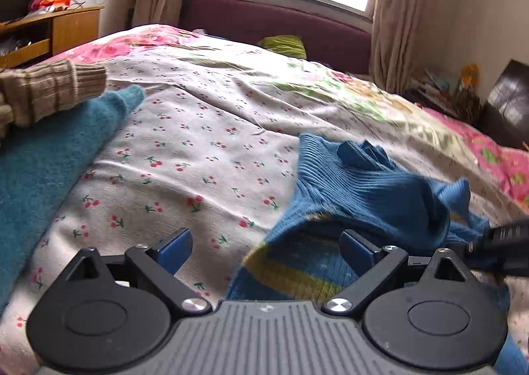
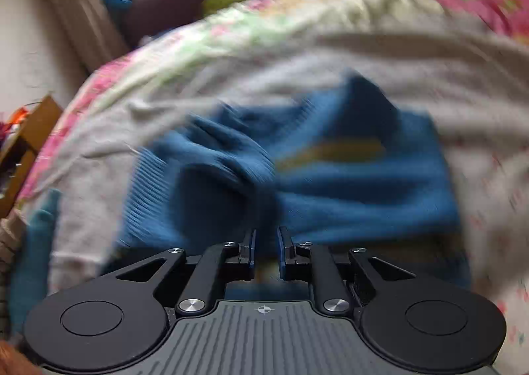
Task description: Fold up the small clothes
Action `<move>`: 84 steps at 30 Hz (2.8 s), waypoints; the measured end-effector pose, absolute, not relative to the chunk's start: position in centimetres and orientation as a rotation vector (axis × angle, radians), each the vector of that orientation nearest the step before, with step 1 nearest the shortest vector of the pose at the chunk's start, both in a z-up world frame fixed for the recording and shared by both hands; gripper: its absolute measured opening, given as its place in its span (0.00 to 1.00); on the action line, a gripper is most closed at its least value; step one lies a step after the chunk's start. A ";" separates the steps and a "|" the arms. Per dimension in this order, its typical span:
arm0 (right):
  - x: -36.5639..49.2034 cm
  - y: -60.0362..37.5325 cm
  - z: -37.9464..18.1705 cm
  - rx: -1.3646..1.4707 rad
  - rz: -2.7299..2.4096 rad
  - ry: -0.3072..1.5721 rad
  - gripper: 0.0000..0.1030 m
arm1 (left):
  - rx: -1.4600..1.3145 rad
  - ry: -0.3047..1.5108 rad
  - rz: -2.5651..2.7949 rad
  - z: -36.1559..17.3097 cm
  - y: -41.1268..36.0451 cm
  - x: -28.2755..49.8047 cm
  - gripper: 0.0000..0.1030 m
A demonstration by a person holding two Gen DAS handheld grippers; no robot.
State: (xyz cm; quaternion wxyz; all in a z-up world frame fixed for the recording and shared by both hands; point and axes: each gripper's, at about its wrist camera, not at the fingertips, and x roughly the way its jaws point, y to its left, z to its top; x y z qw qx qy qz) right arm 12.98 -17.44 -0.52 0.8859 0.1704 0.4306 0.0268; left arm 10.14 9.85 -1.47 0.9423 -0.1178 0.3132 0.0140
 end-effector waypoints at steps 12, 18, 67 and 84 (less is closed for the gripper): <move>16.4 -14.6 2.8 0.116 0.103 0.677 0.31 | -0.178 0.716 0.166 -3.4 9.7 12.2 1.00; 22.4 -9.3 2.1 -0.088 0.196 0.734 0.40 | -0.183 0.700 0.269 -3.7 11.2 12.6 1.00; 14.8 -23.7 9.3 0.573 0.068 0.614 0.10 | -0.203 0.680 0.287 -3.5 11.4 12.3 1.00; 11.3 -25.3 3.6 0.342 -0.173 0.686 0.18 | -0.179 0.652 0.303 -3.2 11.0 12.0 1.00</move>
